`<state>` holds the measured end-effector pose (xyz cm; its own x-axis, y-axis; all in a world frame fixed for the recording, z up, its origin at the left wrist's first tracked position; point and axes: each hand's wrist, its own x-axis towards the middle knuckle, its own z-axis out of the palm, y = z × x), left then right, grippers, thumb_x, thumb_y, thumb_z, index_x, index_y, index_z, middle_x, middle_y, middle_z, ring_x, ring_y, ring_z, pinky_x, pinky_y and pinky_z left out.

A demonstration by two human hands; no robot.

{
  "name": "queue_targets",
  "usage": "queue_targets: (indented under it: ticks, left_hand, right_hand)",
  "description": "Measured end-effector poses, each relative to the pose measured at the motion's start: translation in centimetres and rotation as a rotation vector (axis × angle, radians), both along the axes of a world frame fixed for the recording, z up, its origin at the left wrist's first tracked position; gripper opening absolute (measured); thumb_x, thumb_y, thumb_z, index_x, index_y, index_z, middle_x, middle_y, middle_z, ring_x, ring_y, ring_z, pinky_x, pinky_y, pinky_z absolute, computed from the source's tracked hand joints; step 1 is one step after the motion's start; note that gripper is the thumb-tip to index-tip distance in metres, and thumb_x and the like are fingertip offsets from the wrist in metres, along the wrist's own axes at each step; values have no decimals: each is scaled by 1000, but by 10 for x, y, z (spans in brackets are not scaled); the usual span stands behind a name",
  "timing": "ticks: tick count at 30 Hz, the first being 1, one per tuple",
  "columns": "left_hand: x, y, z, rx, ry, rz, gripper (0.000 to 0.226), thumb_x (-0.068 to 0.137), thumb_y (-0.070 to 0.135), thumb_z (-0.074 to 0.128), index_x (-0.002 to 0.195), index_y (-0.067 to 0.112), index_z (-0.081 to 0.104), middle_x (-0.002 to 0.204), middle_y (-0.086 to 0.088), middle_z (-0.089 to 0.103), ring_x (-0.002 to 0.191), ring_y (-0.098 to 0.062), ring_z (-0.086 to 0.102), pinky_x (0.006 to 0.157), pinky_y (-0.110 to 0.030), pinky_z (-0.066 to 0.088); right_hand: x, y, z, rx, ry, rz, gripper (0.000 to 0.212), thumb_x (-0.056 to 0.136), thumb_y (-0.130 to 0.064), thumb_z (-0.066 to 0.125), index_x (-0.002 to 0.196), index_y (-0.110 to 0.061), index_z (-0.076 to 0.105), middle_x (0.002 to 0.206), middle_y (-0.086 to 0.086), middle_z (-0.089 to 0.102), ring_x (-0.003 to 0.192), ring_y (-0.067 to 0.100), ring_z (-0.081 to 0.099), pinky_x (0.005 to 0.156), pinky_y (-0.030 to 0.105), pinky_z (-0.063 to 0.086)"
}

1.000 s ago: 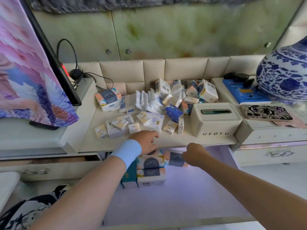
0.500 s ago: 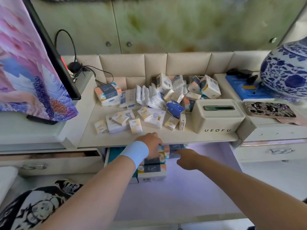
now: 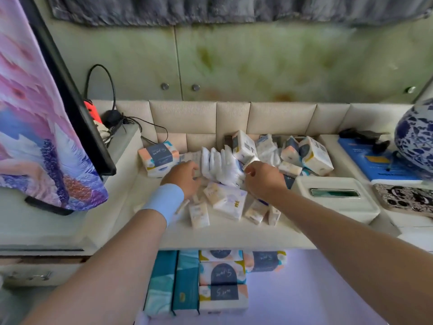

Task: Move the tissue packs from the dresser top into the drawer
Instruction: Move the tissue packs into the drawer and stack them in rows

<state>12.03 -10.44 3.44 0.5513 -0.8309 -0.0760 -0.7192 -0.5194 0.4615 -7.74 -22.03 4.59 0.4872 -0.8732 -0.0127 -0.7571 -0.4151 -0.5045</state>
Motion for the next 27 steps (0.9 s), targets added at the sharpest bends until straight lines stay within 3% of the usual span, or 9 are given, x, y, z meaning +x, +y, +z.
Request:
queue_targets:
  ticks: [2,6,9,11,15,18,20,23,27]
  left_hand:
    - [30,-12,-7,-51,-32,78,44,91,27,58,134,24,50,139,-3,50,125,-27,48,101,-42,45]
    - [80,-31,-22,-73,-122,195,56,88,30,64,140,21,45,144,-7,44,133,-31,38,103,-43,42]
    - [104,-37,-41,23,-92,307,85,86,40,67,154,23,18,161,-8,14,147,-29,14,115,-42,29]
    - [110,-37,-55,62,-39,366,96,86,44,66,156,26,3,163,-6,-5,150,-28,-2,119,-43,22]
    - [110,-37,-63,44,-121,414,98,83,41,69,155,25,4,157,-7,14,143,-31,15,106,-45,36]
    - [110,-37,-57,132,-228,412,83,80,45,70,148,24,27,149,-10,22,138,-30,21,102,-42,38]
    - [110,-37,-60,92,-247,416,67,76,43,74,133,24,43,142,-9,28,131,-29,28,101,-40,39]
    - [110,-37,-63,11,-106,410,69,74,40,79,128,16,43,138,-11,36,126,-31,37,97,-41,44]
    - [109,-37,-62,29,-218,486,83,67,52,80,129,12,42,129,-12,46,120,-31,44,93,-40,44]
  right_hand:
    - [22,-24,-2,1,-11,-4,32,83,-27,50,113,-37,60,115,-4,61,97,21,60,88,40,52]
    - [65,-63,-10,-109,96,-1,46,91,-29,55,135,-19,45,137,11,41,121,29,45,94,39,46]
    - [94,-81,-17,-134,220,-89,59,93,-49,49,140,-16,35,142,17,36,127,34,40,98,46,45]
    - [109,-91,-22,-62,283,-137,63,91,-61,43,138,-20,32,138,18,43,120,37,46,94,47,47]
    - [122,-101,-32,27,231,-260,75,80,-64,52,137,-27,21,122,15,55,104,38,57,90,48,46]
    - [120,-103,-36,63,119,-320,92,80,-53,66,146,-20,12,119,10,61,108,35,60,97,49,43]
    - [116,-102,-38,18,61,-336,78,82,-46,66,140,-18,22,113,8,66,104,33,62,96,48,40]
    - [107,-93,-34,-62,4,-308,46,83,-34,56,123,-24,35,100,4,66,96,30,61,91,44,34]
    - [97,-80,-26,-111,-56,-225,38,86,-32,51,123,-29,41,100,3,64,94,30,58,85,41,32]
